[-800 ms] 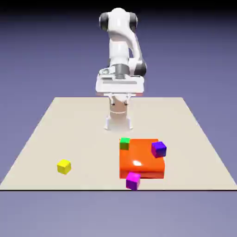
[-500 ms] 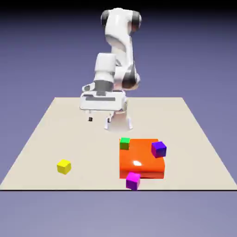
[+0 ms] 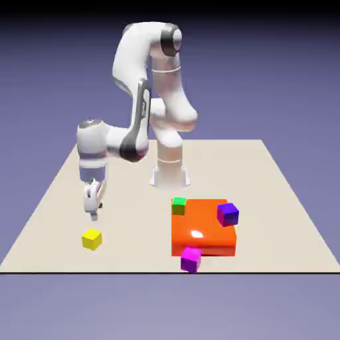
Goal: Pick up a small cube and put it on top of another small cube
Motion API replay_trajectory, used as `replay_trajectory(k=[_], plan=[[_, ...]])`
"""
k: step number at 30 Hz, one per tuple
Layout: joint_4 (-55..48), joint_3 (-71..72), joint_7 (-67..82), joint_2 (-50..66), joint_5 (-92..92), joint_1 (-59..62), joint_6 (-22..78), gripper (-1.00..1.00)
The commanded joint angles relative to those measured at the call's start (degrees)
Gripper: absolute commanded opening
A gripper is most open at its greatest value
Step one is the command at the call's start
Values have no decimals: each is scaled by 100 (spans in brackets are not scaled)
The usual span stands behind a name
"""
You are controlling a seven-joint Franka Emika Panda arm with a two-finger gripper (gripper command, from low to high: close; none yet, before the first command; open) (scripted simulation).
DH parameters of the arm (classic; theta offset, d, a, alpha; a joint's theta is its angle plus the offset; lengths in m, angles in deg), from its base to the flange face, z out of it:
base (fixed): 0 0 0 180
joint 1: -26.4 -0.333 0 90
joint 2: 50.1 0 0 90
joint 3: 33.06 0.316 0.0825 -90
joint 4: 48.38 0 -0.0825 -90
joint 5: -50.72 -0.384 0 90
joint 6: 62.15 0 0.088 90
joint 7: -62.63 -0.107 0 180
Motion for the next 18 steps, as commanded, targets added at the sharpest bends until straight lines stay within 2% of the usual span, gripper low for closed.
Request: replay_trajectory(k=[1, 5, 11, 12, 18], plan=[[-87, 68, -250, 178, -35, 197, 79, 0], [-330, 257, -950, 677, -135, 747, 301, 0], [-508, 10, -1040, 1736, 64, 428, -585, 0], [-508, 10, -1040, 1736, 64, 428, -585, -100], [-334, 252, -952, 699, -130, 741, 283, -100]])
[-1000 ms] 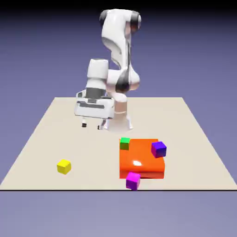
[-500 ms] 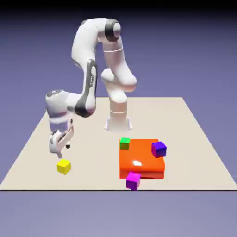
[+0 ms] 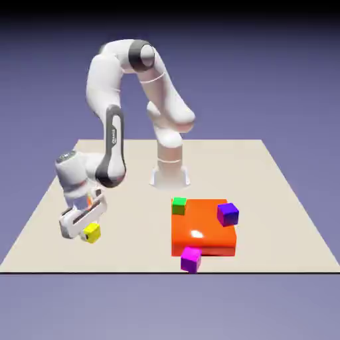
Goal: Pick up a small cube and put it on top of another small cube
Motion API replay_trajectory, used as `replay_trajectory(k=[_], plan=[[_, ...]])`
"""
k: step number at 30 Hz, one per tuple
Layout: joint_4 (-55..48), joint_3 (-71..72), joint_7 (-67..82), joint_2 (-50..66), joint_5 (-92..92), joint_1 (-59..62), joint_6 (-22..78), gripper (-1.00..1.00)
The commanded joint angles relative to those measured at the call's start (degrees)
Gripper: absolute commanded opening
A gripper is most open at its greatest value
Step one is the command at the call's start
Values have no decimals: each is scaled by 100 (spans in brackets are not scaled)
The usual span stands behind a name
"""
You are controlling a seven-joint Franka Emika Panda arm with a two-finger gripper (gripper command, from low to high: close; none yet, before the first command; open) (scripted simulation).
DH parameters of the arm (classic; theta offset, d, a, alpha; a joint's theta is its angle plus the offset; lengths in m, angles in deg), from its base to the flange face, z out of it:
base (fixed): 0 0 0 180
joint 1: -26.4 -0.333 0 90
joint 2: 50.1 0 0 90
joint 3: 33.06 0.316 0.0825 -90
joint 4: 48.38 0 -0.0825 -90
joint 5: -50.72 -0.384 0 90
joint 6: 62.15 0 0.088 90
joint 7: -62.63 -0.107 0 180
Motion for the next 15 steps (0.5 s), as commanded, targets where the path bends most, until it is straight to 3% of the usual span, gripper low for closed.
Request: replay_trajectory(k=[1, 15], plan=[[-54, 2, 224, -18, 60, -161, 111, -100], [-960, -42, 3712, 54, 1051, -2780, 1468, -100]])
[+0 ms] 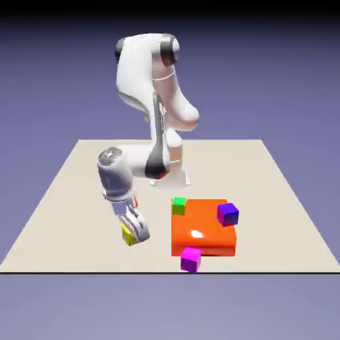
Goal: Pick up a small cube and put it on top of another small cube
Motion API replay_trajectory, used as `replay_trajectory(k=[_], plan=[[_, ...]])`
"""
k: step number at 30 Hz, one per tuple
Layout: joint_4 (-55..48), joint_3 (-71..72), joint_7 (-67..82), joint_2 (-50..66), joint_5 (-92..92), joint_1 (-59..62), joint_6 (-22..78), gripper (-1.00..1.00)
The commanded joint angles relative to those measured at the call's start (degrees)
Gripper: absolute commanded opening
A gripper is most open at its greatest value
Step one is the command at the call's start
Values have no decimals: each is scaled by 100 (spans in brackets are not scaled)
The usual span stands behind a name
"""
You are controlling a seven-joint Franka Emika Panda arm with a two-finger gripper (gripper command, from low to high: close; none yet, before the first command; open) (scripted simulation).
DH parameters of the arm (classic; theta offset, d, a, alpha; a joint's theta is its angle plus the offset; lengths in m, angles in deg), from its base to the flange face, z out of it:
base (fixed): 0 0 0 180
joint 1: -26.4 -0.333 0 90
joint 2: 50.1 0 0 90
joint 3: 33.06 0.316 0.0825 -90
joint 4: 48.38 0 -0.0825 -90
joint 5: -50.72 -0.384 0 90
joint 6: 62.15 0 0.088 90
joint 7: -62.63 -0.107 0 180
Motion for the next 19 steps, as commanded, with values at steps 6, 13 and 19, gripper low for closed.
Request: replay_trajectory(k=[6, 13, 19], plan=[[-388, -20, 1486, 30, 439, -1123, 585, -100], [-466, -147, 2121, 442, 824, -1769, 379, -100], [-495, -117, 2150, 343, 781, -1748, 504, 100]])
